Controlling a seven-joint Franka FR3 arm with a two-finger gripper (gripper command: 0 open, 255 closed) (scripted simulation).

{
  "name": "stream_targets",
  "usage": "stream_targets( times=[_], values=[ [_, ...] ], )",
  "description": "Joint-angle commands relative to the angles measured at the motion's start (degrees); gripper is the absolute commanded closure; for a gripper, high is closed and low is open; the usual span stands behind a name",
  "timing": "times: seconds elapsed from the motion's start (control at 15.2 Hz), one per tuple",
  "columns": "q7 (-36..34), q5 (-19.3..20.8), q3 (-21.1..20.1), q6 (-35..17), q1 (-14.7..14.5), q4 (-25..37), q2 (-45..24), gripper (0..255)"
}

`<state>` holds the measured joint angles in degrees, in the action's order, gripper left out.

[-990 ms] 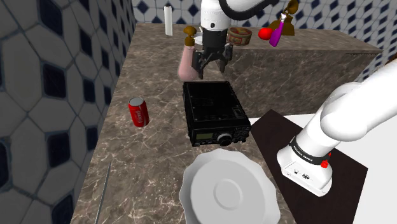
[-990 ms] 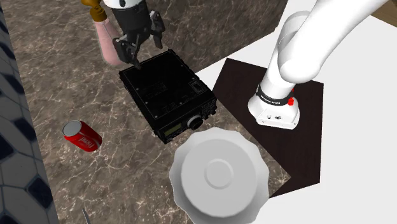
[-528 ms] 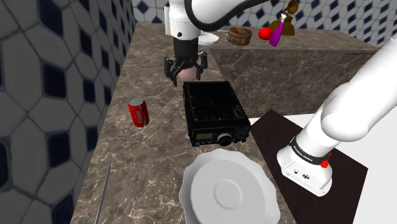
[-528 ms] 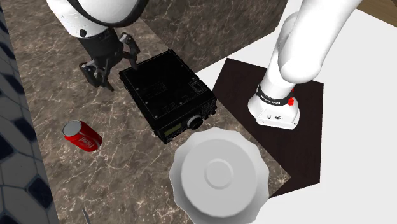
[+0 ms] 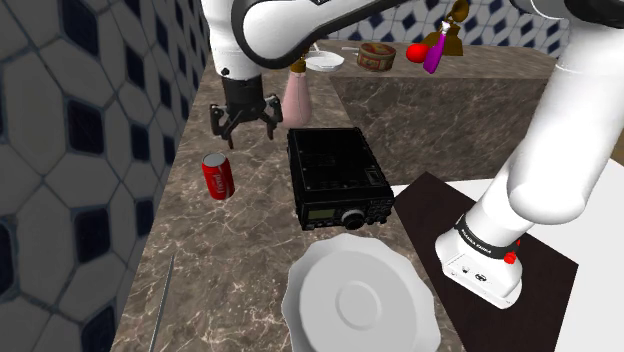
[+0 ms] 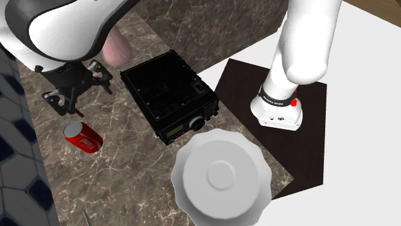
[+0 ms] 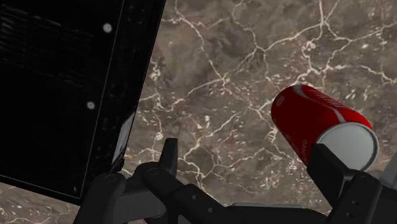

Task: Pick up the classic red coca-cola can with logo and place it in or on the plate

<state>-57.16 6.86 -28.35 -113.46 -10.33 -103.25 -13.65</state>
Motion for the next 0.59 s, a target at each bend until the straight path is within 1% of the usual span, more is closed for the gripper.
stream_targets(
  times=[0.0, 0.33, 0.53],
  values=[
    [-2.8, 2.2, 0.1, 0.1, -1.9, 4.6, -4.8, 0],
    [-7.7, 6.8, 1.3, 3.0, -7.6, 19.3, -16.8, 0],
    [-7.9, 7.0, 1.6, 1.8, -7.8, 18.7, -17.5, 0]
  ],
)
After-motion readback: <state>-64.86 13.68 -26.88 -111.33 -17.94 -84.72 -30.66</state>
